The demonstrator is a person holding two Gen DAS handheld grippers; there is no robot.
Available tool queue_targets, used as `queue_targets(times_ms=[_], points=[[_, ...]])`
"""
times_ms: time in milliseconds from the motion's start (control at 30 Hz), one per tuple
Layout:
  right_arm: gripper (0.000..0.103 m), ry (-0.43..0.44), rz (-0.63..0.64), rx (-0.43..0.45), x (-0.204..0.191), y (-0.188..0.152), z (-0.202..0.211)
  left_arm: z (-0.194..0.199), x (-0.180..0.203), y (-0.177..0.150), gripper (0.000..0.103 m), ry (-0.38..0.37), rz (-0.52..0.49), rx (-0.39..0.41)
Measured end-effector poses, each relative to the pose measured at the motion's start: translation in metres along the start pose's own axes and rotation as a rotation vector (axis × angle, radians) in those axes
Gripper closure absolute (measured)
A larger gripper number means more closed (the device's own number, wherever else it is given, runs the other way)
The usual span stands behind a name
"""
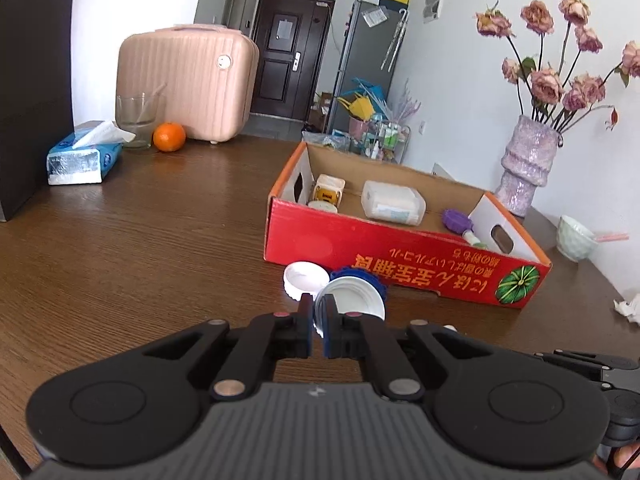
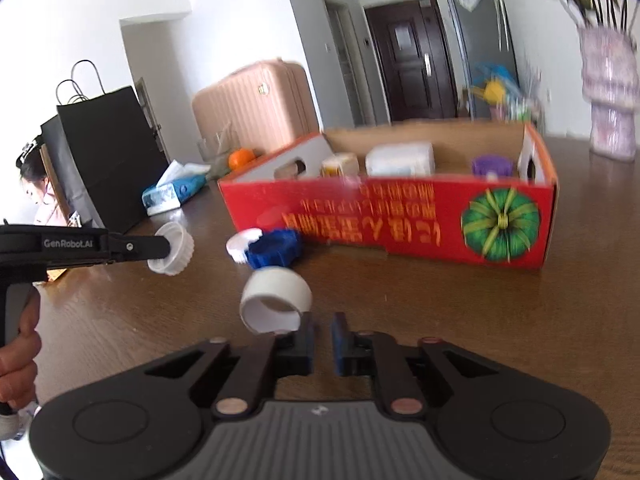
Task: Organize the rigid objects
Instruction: 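Carry the ridged cap into the box with the left tool while the right tool carries the tape roll in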
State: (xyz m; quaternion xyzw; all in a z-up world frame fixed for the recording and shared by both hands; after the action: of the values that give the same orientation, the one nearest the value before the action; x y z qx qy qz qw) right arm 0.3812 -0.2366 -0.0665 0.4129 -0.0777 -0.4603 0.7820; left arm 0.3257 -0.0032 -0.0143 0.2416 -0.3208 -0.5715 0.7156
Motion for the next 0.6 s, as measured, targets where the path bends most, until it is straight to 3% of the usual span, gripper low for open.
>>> queue_targets(times_ms=[133,233,400,467,600], points=[[0.051,0.065,-0.03,0.026,-0.005,0.007,0.0,0.012,-0.001,-0.001,0.098,-0.021,-0.008,0.018],[0.05,0.064,-0.031,0.037,-0.014,0.013,-0.005,0.017,-0.005,0.001,0.098,-0.031,-0.008,0.026],[0.051,-0.033,0.003,-0.004,-0.033,0.032,-0.028,0.021,-0.008,0.012,0.098,-0.05,-0.016,0.032],[0.062,-0.062,0.001,-0.027,-0.034,0.036,-0.035,0.024,-0.007,0.017,0.098,-0.066,-0.031,0.042],[0.064,-0.094,0.004,-0.034,-0.037,0.033,-0.03,0.027,-0.006,0.025,0.098,-0.112,-0.048,0.06]])
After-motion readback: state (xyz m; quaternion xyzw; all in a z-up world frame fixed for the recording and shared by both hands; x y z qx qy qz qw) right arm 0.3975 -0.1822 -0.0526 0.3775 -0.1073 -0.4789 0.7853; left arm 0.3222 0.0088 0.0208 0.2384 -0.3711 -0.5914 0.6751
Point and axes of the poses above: each gripper's, at about its wrist camera, not at the fingertips, and z roughly against the way its jaws point, x to its right, y to its top, the point moved 2 cm from there along -z, roughly the way its jaws point, and after that the axes turned 12 degrees about -x, right-handed, at the moved point
